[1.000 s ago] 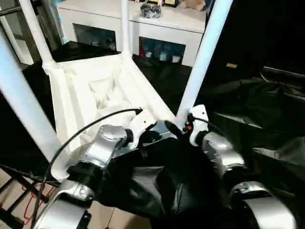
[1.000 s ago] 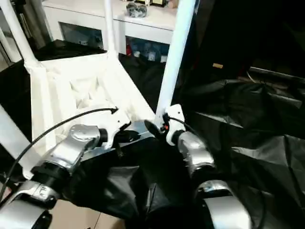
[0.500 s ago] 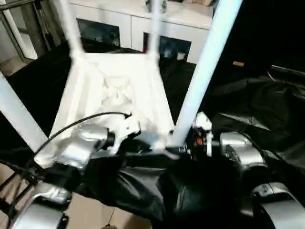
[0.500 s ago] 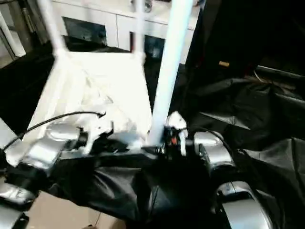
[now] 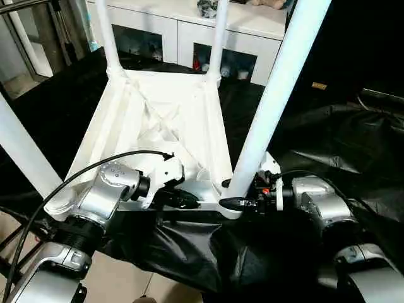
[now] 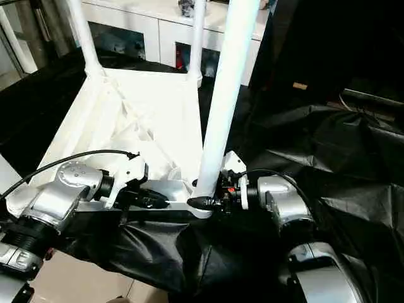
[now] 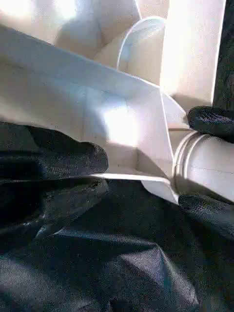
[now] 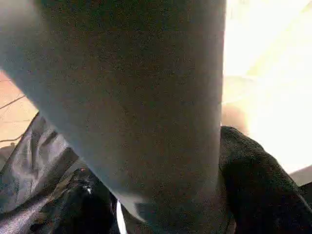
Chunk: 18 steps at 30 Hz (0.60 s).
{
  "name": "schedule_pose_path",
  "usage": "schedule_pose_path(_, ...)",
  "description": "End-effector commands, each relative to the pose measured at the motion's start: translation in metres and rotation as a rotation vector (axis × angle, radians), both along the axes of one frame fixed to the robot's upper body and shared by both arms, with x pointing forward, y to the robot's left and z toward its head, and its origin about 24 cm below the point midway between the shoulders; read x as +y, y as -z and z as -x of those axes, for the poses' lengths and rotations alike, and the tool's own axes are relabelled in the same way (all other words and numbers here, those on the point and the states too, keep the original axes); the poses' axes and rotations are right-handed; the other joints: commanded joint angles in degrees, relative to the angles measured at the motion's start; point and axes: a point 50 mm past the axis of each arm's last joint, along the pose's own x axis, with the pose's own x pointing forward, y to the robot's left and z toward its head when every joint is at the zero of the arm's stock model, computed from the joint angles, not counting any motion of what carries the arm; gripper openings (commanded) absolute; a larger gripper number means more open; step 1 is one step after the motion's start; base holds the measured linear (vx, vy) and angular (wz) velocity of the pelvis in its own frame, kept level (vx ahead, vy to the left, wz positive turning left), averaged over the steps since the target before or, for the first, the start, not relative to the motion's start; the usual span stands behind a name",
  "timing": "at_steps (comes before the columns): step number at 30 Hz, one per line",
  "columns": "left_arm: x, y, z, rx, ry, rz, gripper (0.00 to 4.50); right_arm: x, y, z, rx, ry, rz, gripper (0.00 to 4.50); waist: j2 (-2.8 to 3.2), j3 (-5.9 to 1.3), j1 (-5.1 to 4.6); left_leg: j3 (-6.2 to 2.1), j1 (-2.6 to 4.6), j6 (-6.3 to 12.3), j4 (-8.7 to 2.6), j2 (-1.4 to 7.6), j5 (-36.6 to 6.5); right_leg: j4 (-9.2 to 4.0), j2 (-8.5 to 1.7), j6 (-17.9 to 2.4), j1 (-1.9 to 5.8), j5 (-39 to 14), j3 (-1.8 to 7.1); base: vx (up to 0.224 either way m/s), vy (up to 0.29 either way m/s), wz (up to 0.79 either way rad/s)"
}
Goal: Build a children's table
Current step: Rotate leg to tighten
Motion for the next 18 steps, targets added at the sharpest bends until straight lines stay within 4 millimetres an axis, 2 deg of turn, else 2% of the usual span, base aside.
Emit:
schedule_pose_path(1,-0.022,0.006,-0.003,-0.009,-0.073,0.051,0.0,0.021,0.022,0.005,0.033,0.076,0.047,2.62,0.03,-2.73,0.0,0.47,0.11,3.78,-3.26,1.53,-6.75,-3.17,-2.75,-15.22,3.0,-1.4,2.26,0.0,0.0,0.0)
schedule_pose_path(3,-0.026,0.007,-0.007,-0.023,-0.122,0.056,0.0,0.022,0.027,-0.001,0.02,0.207,0.075,2.61,-0.03,-2.44,-0.54,0.21,0.25,1.4,-3.82,1.44,-9.52,-3.96,-3.2,-13.61,2.7,-8.01,2.48,0.0,0.0,0.0)
schedule_pose_path(4,-0.029,0.007,-0.008,-0.029,-0.144,0.056,0.0,0.023,0.03,-0.005,0.021,0.282,0.086,2.55,-0.13,-2.37,-0.84,0.1,0.12,0.78,-3.97,1.35,-10.51,-4.12,-3.2,-13.03,2.81,-10.2,2.46,0.0,0.0,0.0)
schedule_pose_path(6,-0.033,0.008,-0.01,-0.037,-0.167,0.056,0.0,0.024,0.033,-0.009,0.028,0.383,0.093,2.52,-0.09,-2.25,-1.45,-0.21,0.14,-0.76,-4.32,1.32,-13.96,-4.93,-3.26,-10.32,2.67,-17.62,2.47,0.0,0.0,0.0)
schedule_pose_path(7,-0.034,0.008,-0.01,-0.039,-0.17,0.056,0.0,0.024,0.033,-0.009,0.029,0.393,0.092,2.51,-0.09,-2.25,-1.45,-0.21,0.14,-0.76,-4.32,1.32,-13.96,-4.93,-3.26,-10.32,2.67,-17.62,2.47,0.0,0.0,0.0)
schedule_pose_path(8,-0.044,0.01,-0.013,-0.057,-0.226,0.059,0.0,0.03,0.036,-0.013,0.047,0.529,0.078,2.51,-0.01,-2.03,-1.74,-0.24,0.38,-0.73,-4.43,1.28,-16.11,-5.51,-3.22,-8.86,2.22,-21.14,2.53,0.0,0.0,0.0)
schedule_pose_path(9,-0.051,0.011,-0.015,-0.069,-0.262,0.062,0.0,0.036,0.037,-0.014,0.065,0.586,0.063,2.5,0.01,-1.84,-1.89,-0.39,0.6,-0.98,-4.61,1.25,-17.86,-5.8,-3.2,-8.12,2.0,-23.82,2.49,0.0,0.0,0.0)
schedule_pose_path(11,-0.057,0.012,-0.016,-0.076,-0.284,0.066,0.0,0.043,0.039,-0.014,0.076,0.613,0.052,2.5,0.19,-1.76,-2.08,-0.6,0.83,-1.13,-4.76,1.23,-19.91,-6.3,-3.29,-6.84,1.94,-27.46,2.4,0.0,0.0,0.0)
schedule_pose_path(14,-0.067,0.012,-0.015,-0.079,-0.297,0.084,0.0,0.053,0.039,-0.014,0.063,0.632,0.045,2.5,0.16,-2.02,-2.06,-0.63,0.73,-0.57,-4.81,1.32,-19.06,-6.19,-3.2,-7.2,1.94,-24.72,2.49,0.0,0.0,0.0)
schedule_pose_path(16,-0.077,0.012,-0.011,-0.075,-0.285,0.103,0.0,0.061,0.036,-0.014,0.07,0.632,-0.003,3.05,0.16,-2.16,-2.0,-0.51,0.54,-0.2,-4.76,1.32,-17.99,-5.87,-3.1,-7.93,2.11,-21.5,2.53,0.0,0.0,0.0)
schedule_pose_path(17,-0.078,0.011,-0.01,-0.073,-0.277,0.111,0.0,0.062,0.034,-0.014,0.077,0.626,-0.02,3.05,0.16,-2.16,-2.0,-0.51,0.54,-0.2,-4.76,1.32,-17.99,-5.87,-3.1,-7.93,2.11,-21.5,2.53,0.0,0.0,0.0)
schedule_pose_path(18,-0.079,0.011,-0.009,-0.072,-0.274,0.115,0.0,0.062,0.033,-0.015,0.078,0.62,-0.026,3.21,0.22,-2.26,-1.98,-0.44,0.36,0.32,-4.73,1.32,-16.47,-5.53,-2.97,-8.8,2.35,-18.24,2.53,0.0,0.0,0.0)
